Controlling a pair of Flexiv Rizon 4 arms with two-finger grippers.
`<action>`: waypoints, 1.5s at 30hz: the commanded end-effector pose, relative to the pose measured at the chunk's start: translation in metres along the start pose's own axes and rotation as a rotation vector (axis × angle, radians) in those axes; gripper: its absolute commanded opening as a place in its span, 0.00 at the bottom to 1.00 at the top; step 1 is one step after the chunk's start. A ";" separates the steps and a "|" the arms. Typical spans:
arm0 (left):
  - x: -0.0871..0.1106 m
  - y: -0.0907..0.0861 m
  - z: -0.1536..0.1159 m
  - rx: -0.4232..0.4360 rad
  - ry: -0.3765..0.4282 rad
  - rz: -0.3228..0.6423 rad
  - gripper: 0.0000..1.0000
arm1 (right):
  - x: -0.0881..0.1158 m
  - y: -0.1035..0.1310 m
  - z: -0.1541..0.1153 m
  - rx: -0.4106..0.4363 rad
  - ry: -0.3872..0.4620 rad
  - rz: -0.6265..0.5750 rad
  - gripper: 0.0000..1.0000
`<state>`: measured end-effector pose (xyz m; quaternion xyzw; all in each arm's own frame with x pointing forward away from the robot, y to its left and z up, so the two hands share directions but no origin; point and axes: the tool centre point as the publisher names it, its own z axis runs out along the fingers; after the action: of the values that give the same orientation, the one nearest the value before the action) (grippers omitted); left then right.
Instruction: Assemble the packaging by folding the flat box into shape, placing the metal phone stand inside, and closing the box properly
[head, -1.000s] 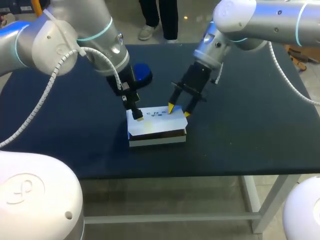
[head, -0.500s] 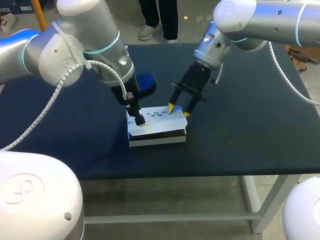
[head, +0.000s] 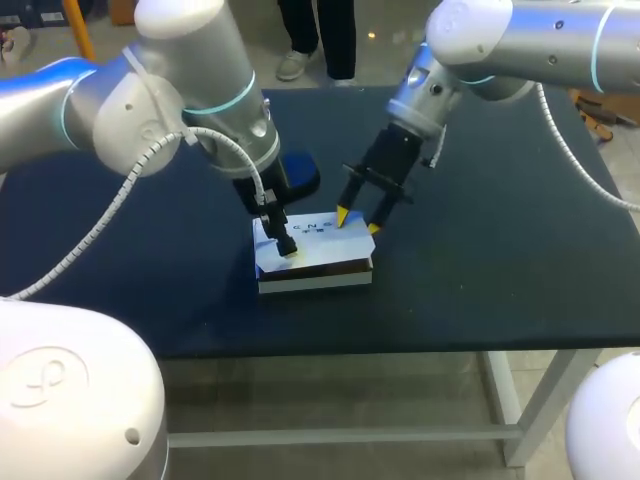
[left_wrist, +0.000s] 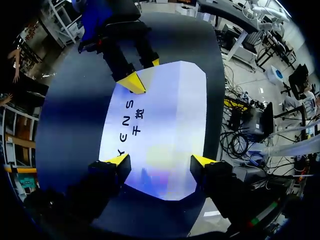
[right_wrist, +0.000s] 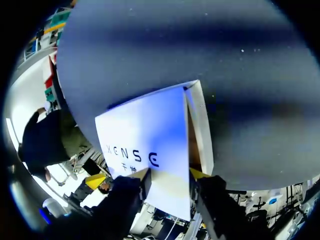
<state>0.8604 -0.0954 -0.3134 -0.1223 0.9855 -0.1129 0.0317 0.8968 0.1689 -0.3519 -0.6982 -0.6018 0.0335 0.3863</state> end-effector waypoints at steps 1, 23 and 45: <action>0.001 -0.002 0.004 -0.013 -0.006 0.000 0.82 | 0.000 0.001 0.001 0.000 -0.001 0.000 0.49; 0.002 -0.002 0.019 -0.037 -0.068 0.014 0.81 | 0.000 0.001 0.001 0.000 -0.001 0.000 0.48; -0.002 -0.009 0.034 -0.045 -0.163 0.037 0.64 | 0.000 0.001 0.001 0.000 -0.001 0.000 0.47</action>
<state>0.8681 -0.1077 -0.3423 -0.1125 0.9846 -0.0814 0.1063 0.8969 0.1688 -0.3523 -0.6983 -0.6019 0.0334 0.3861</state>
